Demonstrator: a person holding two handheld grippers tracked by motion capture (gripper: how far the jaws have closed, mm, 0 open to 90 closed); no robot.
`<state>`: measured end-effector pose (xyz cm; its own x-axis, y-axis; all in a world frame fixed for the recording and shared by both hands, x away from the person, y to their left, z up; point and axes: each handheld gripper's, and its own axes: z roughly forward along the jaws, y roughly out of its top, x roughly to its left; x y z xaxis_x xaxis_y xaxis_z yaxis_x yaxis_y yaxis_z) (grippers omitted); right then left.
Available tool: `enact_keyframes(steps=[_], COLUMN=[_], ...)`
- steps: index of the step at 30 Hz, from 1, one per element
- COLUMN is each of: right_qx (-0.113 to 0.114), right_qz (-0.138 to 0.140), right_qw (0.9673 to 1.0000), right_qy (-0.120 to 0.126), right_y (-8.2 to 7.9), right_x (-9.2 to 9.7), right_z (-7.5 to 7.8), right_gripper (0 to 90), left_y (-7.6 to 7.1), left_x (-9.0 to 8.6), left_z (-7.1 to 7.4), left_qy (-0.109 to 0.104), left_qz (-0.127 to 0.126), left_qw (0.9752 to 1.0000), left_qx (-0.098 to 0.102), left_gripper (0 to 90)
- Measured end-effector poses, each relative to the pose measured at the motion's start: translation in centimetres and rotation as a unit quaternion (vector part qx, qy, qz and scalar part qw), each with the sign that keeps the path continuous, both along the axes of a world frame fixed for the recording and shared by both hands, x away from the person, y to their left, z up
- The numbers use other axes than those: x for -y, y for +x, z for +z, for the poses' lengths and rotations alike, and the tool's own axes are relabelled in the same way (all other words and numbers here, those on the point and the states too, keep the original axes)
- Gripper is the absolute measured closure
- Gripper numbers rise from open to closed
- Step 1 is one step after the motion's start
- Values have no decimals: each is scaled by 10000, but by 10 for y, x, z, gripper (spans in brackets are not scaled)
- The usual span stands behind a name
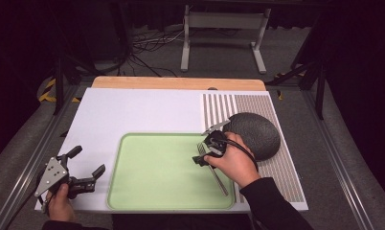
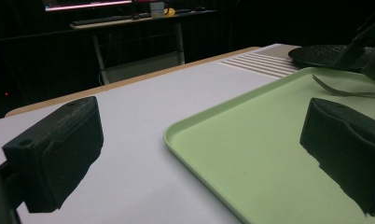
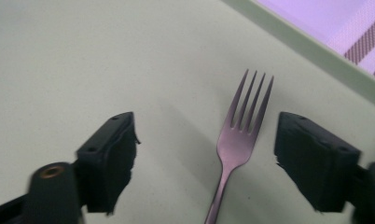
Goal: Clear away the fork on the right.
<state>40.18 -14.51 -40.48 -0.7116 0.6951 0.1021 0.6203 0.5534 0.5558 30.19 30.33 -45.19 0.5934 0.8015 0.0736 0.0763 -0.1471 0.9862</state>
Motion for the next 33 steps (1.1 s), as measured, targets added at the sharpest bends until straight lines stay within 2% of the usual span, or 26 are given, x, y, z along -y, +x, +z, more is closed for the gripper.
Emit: enact_keyframes(steps=[2, 4, 5, 8, 9, 12, 22, 33], right_qx=[46, 192, 213, 235, 227, 228, 28, 6], right_qz=[195, 385, 392, 469, 479, 508, 544, 506], right_qw=[9998, 9990, 9989, 9985, 9984, 9982, 9976, 9973], right_qy=[30, -83, -125, -148, -184, -232, -428, -524], right_y=[-1, -3, -3, -5, -5, -5, -5, -2], right_x=[1, 2, 2, 3, 4, 4, 3, 5], right_z=[-1, -3, -3, -6, -7, -10, -20, -24], right_gripper=[450, 633, 720, 866, 890, 899, 900, 900], left_y=[0, 0, 0, 0, 0, 0, 0, 0], left_x=[0, 0, 0, 0, 0, 0, 0, 0], left_z=[0, 0, 0, 0, 0, 0, 0, 0], left_qy=[-10, -8, -9, -9, -5, -3, 4, 6], left_qz=[2, 2, 2, 2, -3, -5, -7, -7], left_qw=[10000, 10000, 10000, 10000, 10000, 10000, 10000, 10000], left_qx=[9, 10, 13, 16, 2, 3, -3, -6], left_gripper=[1, 0, 1, 1, 1, 1, 1, 0])
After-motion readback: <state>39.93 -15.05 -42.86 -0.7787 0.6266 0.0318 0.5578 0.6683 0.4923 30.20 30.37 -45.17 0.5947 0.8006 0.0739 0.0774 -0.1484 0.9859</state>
